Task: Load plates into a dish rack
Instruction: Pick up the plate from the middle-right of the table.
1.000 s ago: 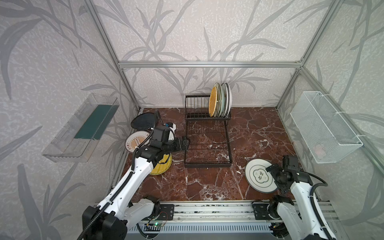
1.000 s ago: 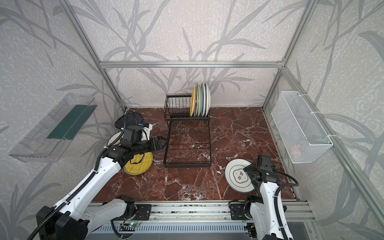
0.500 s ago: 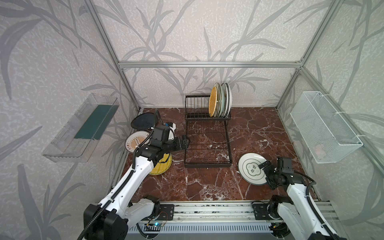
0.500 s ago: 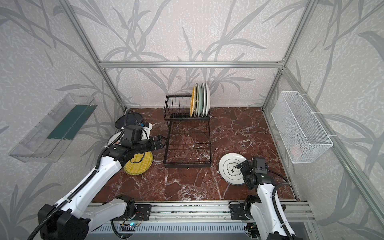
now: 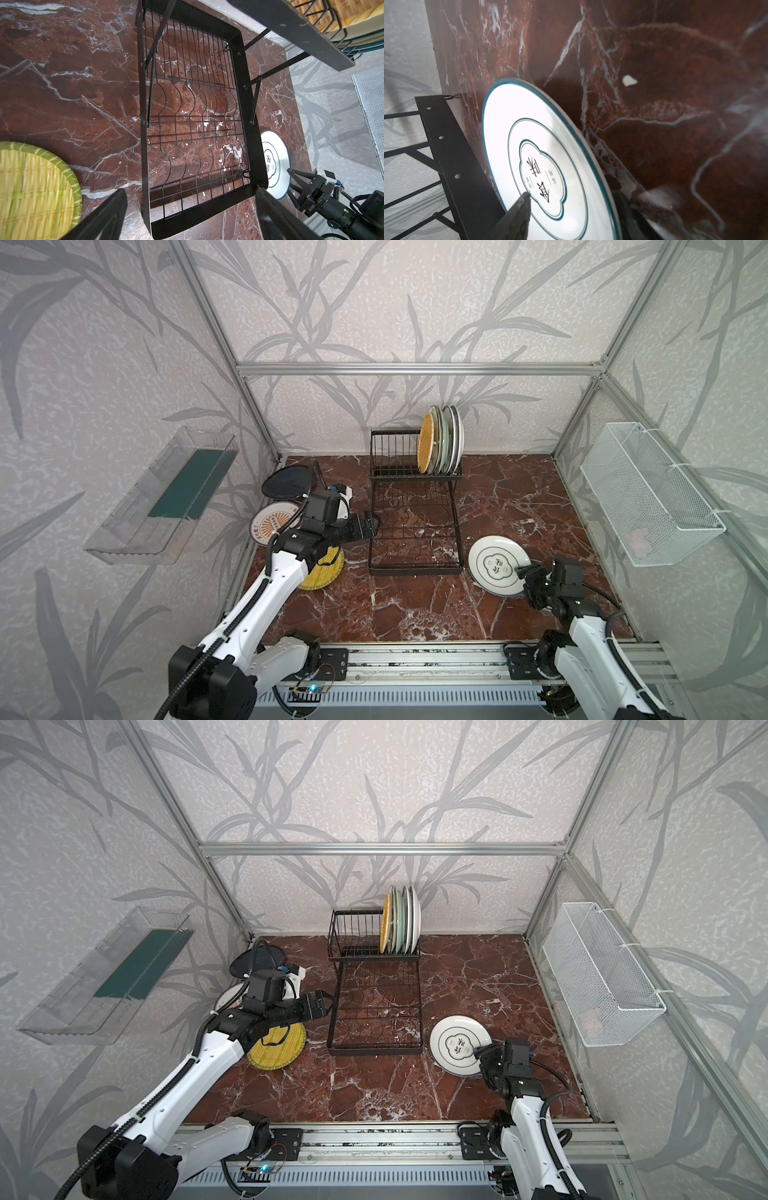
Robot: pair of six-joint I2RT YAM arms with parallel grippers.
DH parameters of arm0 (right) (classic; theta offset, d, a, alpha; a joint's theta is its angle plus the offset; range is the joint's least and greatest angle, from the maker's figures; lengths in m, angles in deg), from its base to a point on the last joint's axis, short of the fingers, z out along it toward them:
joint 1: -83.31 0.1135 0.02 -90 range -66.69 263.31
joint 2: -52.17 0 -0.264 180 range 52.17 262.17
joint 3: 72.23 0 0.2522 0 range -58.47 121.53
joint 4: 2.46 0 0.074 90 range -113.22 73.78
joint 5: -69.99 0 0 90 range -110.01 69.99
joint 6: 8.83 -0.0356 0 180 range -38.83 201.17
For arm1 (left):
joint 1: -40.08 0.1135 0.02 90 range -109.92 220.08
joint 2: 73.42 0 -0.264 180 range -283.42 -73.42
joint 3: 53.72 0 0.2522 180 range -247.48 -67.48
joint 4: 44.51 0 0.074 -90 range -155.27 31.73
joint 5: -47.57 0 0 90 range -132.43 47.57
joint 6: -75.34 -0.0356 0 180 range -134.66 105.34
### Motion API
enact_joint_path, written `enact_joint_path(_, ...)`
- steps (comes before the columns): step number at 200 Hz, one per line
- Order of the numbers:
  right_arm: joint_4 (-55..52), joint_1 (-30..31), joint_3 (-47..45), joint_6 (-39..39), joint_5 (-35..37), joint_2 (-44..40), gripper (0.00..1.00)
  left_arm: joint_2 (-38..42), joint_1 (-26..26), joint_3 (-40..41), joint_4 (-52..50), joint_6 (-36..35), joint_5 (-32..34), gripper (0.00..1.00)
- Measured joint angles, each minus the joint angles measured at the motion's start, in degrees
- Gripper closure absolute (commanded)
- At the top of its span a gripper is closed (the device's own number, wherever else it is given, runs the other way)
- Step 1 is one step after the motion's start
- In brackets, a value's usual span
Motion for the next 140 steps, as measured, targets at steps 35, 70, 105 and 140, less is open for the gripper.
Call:
enact_joint_path(35, 2.23, 0.04, -0.63, -0.44, 0.04, 2.23, 0.6, -0.04, 0.33, 0.0, 0.2, 0.26, -0.2, 0.05)
enact_joint_path(70, 2.67, 0.04, -0.96, -0.39, 0.2, 2.73, 0.7, -0.37, 0.66, 0.0, 0.22, 0.61, -0.35, 0.05)
enact_joint_path(105, 3.63, 0.04, -1.25, -0.39, 0.2, 3.72, 0.76, -0.68, 0.83, -0.02, 0.24, 0.63, -0.42, 0.05)
enact_joint_path(140, 5.07, 0.07, -1.36, -0.26, 0.07, 5.25, 0.86, -0.98, 0.92, -0.28, 0.42, 0.72, -0.46, 0.05)
